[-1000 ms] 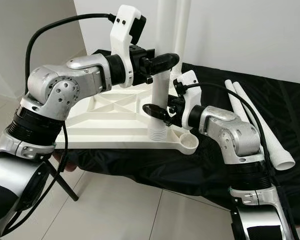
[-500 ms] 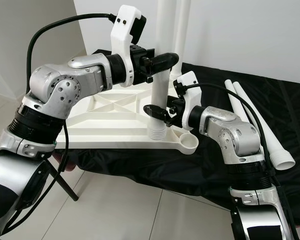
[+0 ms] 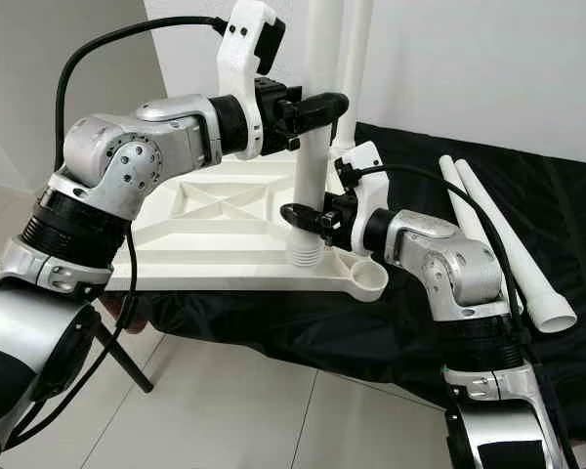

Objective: Building children table

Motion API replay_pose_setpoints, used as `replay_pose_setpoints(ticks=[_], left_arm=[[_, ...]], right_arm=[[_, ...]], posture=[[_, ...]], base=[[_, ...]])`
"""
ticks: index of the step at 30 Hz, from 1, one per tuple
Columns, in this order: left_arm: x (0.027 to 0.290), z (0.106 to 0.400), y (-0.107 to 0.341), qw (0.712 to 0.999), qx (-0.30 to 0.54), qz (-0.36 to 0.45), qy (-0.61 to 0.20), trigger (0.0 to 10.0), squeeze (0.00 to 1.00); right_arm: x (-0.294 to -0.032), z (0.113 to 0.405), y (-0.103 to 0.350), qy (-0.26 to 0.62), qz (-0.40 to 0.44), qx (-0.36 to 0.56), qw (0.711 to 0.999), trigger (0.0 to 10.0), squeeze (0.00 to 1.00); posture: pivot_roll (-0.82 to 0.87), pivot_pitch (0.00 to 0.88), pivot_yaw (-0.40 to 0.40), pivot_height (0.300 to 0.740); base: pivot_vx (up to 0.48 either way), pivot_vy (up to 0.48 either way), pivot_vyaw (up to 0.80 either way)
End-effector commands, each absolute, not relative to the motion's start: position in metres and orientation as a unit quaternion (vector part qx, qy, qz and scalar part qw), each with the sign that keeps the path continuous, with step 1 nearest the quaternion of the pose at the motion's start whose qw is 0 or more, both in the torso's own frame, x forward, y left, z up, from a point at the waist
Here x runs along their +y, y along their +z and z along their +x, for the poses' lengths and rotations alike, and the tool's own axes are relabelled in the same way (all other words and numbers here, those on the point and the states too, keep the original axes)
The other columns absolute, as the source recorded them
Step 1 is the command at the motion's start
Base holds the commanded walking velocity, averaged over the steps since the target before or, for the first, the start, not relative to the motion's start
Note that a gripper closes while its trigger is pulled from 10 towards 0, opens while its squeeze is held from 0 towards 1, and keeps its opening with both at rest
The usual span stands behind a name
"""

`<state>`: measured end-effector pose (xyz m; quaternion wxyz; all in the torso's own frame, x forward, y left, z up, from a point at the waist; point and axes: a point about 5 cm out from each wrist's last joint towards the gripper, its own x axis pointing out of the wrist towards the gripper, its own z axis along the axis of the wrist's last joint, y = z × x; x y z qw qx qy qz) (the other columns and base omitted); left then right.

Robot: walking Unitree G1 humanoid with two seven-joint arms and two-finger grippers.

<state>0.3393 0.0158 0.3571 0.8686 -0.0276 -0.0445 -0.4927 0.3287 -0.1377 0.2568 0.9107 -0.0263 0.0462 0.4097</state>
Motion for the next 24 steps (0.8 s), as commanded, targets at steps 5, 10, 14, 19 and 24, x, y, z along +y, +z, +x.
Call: replay_pose_setpoints(ticks=[5, 10, 14, 19, 24], left_arm=[[0.024, 0.332, 0.366, 0.78, -0.071, -0.008, -0.621, 10.0, 0.0], [0.032, 0.336, 0.365, 0.784, -0.072, -0.009, -0.617, 10.0, 0.0], [0.035, 0.333, 0.366, 0.782, -0.073, -0.01, -0.618, 10.0, 0.0], [0.035, 0.328, 0.367, 0.78, -0.075, -0.01, -0.622, 10.0, 0.0], [0.036, 0.326, 0.371, 0.774, -0.081, -0.003, -0.628, 10.0, 0.0]], right_arm=[[-0.144, 0.332, 0.264, 0.39, -0.02, 0.029, 0.92, 0.9, 0.0], [-0.146, 0.333, 0.266, 0.384, -0.02, 0.013, 0.923, 10.0, 0.0], [-0.146, 0.333, 0.267, 0.387, -0.011, 0.015, 0.922, 10.0, 0.63], [-0.145, 0.334, 0.268, 0.388, -0.012, 0.012, 0.922, 10.0, 0.0], [-0.144, 0.333, 0.27, 0.392, -0.019, 0.002, 0.92, 10.0, 0.0]], posture=[[-0.1, 0.07, 0.037, 0.74], [-0.09, 0.067, 0.037, 0.74], [-0.1, 0.067, 0.038, 0.74], [-0.1, 0.066, 0.035, 0.74], [-0.09, 0.064, 0.034, 0.74]], base=[[0.0, 0.0, 0.0], [0.0, 0.0, 0.0], [0.0, 0.0, 0.0], [0.0, 0.0, 0.0], [0.0, 0.0, 0.0]])
